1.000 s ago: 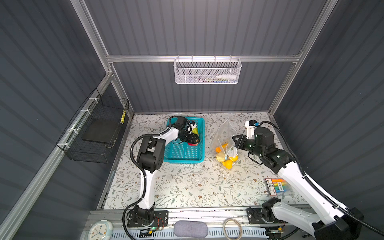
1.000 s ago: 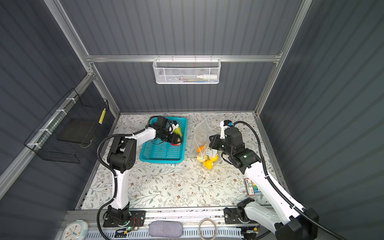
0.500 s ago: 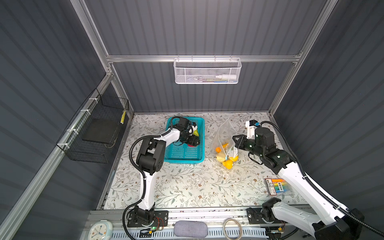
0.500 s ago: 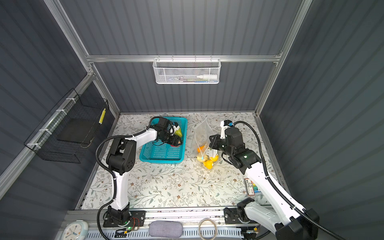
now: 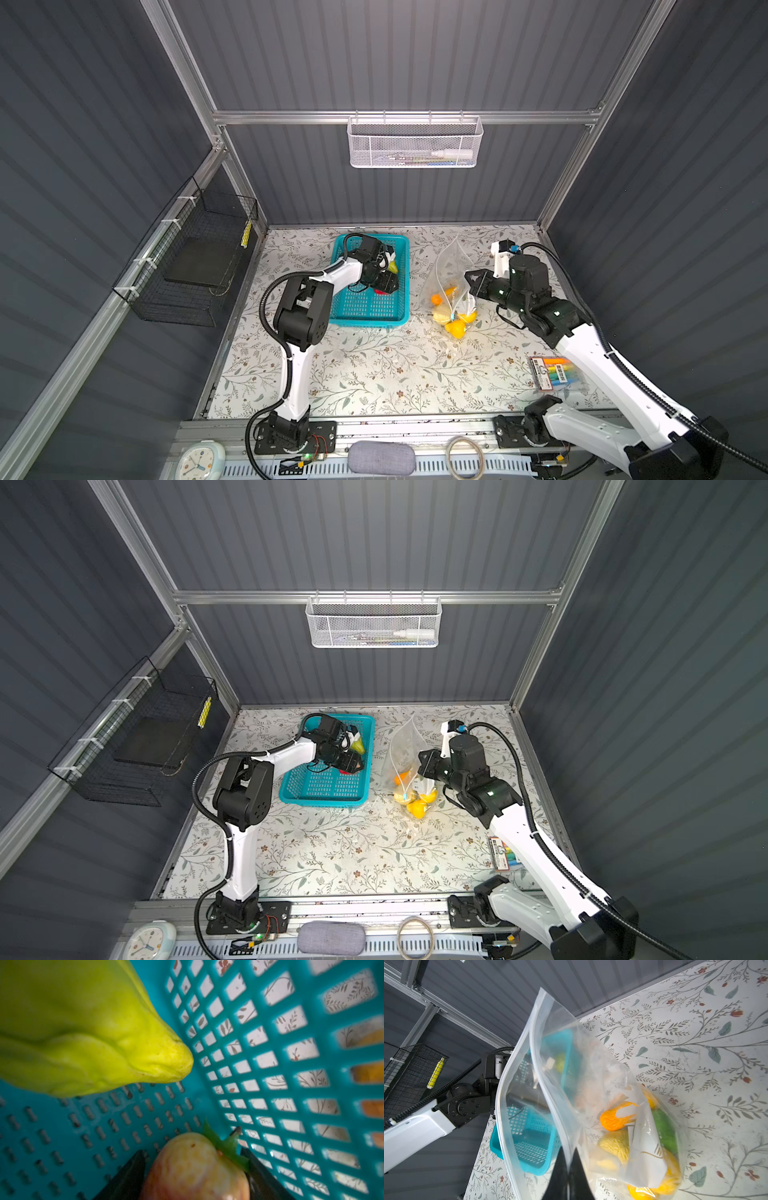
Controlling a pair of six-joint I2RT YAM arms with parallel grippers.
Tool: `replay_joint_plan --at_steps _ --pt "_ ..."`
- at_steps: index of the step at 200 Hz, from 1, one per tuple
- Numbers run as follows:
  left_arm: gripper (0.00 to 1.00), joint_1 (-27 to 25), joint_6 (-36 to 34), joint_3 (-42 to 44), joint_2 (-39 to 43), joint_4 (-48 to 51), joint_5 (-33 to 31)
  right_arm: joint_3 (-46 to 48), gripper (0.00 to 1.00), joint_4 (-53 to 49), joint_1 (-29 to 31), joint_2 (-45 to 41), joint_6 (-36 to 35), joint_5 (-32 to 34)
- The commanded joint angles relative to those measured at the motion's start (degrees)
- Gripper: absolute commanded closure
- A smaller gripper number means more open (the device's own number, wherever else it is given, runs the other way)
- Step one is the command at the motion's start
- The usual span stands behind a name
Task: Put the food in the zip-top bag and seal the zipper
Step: 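Lower the left gripper onto the strawberry and close it, then lift the strawberry with the left gripper and carry it to the bag mouth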
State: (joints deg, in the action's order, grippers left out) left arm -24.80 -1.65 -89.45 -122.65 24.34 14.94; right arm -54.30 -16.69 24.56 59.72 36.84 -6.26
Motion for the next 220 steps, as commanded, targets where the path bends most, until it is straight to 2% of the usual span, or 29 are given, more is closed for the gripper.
replay_joint_plan --at_steps 1,30,53,107,123,185,220 --pt "0.43 -0.3 -0.3 0.9 1.8 1.2 -1.3 0.0 1.00 0.8 -0.1 0.2 0.3 -0.3" --pt "0.51 -0.3 1.2 0.6 3.2 1.1 -1.7 0.3 1.00 0.8 -0.1 0.0 0.3 -0.2" --pt "0.54 -0.2 3.1 1.3 5.7 0.3 -1.9 0.2 1.00 0.9 -0.1 0.1 0.4 -0.2" --pt "0.55 -0.2 9.6 0.5 13.7 -0.4 -2.9 0.2 1.00 1.3 -0.1 0.4 0.4 -0.3" --pt "0.55 -0.3 12.5 0.4 17.0 -1.6 -1.4 0.4 1.00 1.5 -0.1 0.2 0.4 -0.3" --pt "0.54 -2.5 26.5 4.2 30.1 -14.7 3.5 0.4 1.00 2.8 -0.1 1.1 1.2 -1.6" --pt "0.54 -5.3 35.7 7.6 34.0 -26.8 7.2 0.3 1.00 4.0 -0.1 1.6 2.1 -2.7"
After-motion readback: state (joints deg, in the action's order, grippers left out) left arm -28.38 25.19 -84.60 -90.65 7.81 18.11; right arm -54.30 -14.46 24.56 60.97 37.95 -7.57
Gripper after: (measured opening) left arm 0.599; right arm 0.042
